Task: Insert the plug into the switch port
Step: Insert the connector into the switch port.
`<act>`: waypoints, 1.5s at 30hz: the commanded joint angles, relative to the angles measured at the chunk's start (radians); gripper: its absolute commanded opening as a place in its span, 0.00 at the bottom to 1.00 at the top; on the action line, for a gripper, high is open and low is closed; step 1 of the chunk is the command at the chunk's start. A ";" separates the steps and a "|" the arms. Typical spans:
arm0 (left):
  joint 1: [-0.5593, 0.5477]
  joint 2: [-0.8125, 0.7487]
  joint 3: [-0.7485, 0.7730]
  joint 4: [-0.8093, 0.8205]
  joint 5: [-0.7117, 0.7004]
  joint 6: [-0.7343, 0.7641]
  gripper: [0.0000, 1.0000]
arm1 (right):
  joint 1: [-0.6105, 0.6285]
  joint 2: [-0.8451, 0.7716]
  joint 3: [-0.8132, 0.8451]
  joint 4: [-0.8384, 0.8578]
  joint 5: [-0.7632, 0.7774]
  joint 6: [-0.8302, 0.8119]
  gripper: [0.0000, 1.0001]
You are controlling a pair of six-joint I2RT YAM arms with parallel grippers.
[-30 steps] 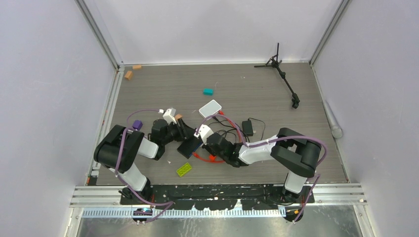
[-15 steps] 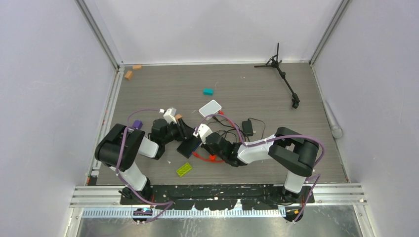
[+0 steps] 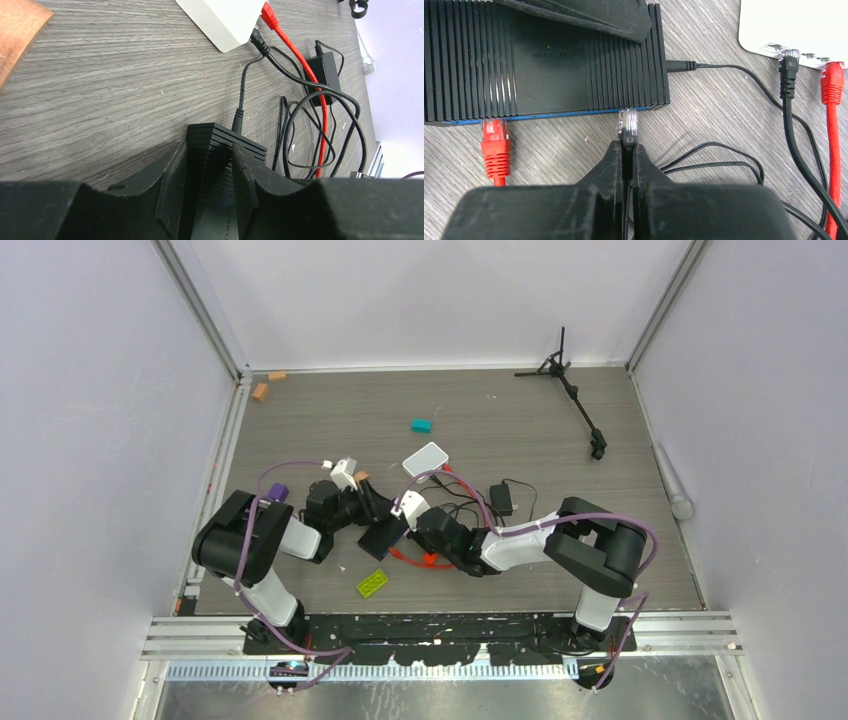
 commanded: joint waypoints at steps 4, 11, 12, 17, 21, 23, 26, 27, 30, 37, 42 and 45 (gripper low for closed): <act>0.000 0.005 -0.003 -0.012 -0.007 0.019 0.41 | 0.014 -0.054 0.039 0.003 0.005 0.016 0.00; 0.003 -0.034 -0.009 -0.034 -0.025 0.012 0.42 | 0.027 -0.053 -0.035 0.035 0.071 0.048 0.01; 0.003 -0.039 -0.008 -0.039 -0.026 0.015 0.42 | 0.032 -0.053 -0.040 0.037 0.076 0.049 0.00; 0.003 -0.042 -0.008 -0.045 -0.026 0.019 0.42 | 0.035 -0.043 -0.038 0.053 0.084 0.061 0.00; 0.003 -0.038 -0.008 -0.041 -0.018 0.018 0.42 | 0.036 -0.031 -0.012 0.075 0.071 0.056 0.00; 0.003 -0.037 -0.008 -0.040 -0.014 0.018 0.42 | 0.035 -0.019 0.007 0.077 0.064 0.056 0.00; 0.002 -0.038 -0.008 -0.042 -0.009 0.017 0.42 | 0.035 -0.006 0.030 0.081 0.053 0.045 0.01; 0.003 -0.036 -0.008 -0.042 -0.010 0.018 0.42 | 0.035 -0.003 0.034 0.084 0.048 0.034 0.01; 0.003 -0.033 -0.008 -0.038 -0.007 0.017 0.42 | 0.036 0.006 0.051 0.084 0.031 0.033 0.01; 0.003 -0.015 -0.007 -0.018 0.012 0.014 0.41 | 0.035 0.022 0.071 0.074 0.027 0.029 0.00; 0.003 -0.005 -0.010 -0.001 0.035 0.014 0.39 | 0.034 0.023 0.093 0.049 0.040 0.004 0.00; 0.003 0.000 -0.016 0.009 0.043 0.012 0.39 | 0.034 0.015 0.123 0.009 0.043 -0.028 0.01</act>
